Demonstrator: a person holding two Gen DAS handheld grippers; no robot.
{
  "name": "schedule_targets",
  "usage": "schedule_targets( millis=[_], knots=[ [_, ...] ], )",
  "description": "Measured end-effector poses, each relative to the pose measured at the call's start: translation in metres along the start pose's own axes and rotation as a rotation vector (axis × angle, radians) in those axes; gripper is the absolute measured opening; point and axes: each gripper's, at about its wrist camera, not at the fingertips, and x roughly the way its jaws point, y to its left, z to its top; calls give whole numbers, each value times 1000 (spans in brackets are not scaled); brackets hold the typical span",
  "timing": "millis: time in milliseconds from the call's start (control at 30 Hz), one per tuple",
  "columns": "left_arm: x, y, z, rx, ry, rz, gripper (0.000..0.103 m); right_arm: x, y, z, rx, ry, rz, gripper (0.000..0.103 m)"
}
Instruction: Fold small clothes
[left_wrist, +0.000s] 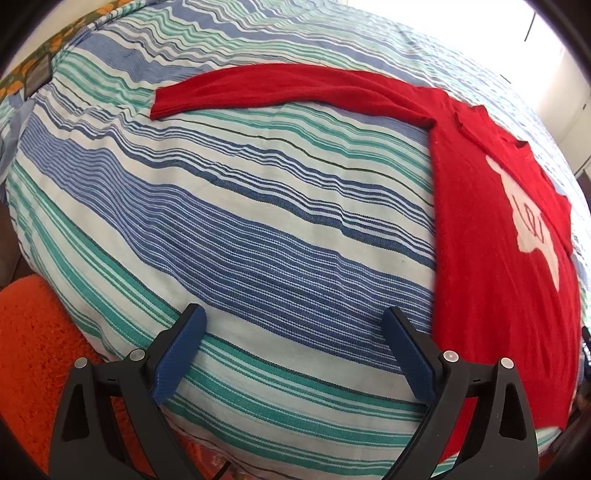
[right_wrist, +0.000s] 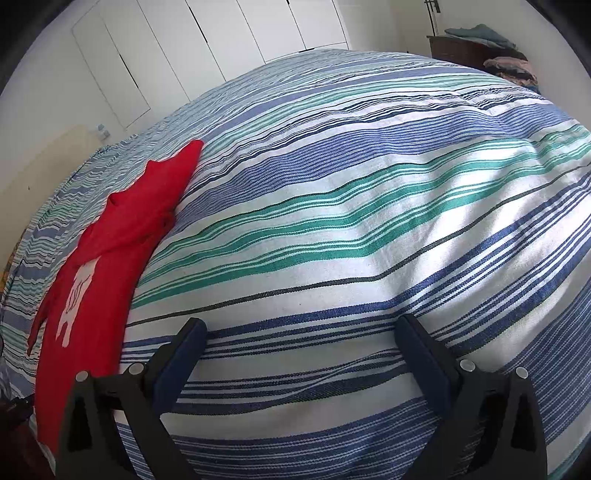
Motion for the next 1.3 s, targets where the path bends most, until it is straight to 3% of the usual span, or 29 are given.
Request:
schedule_targets(
  millis=[467,533,667,800,833,867,933,1100,1300],
  knots=[
    [-2,-3,2,4,2,-1,97,-1,0,0,0,-5,1,102],
    [-10,0,6,-15,2,-42,97,0,0,0,0,-5,0,102],
    [-32,27,36,-173,-57,-214,97,0,0,0,-2,-5,-1,102],
    [-20,61,83,-340,-76,-296,96,1,0,0,-3,-5,-2,102],
    [-13,73,95,-387,-89,-302,93,1,0,0,-4,-4,-3,102],
    [-4,84,105,-429,-97,-294,82,1,0,0,-5,-4,-4,102],
    [21,108,123,-514,-62,-278,73,2,0,0,-6,-3,-6,102],
    [64,140,144,-643,-22,-277,70,5,2,2,-17,2,-18,102],
    [88,147,164,-707,-56,-245,65,8,6,4,-30,7,-33,103]
  ],
)
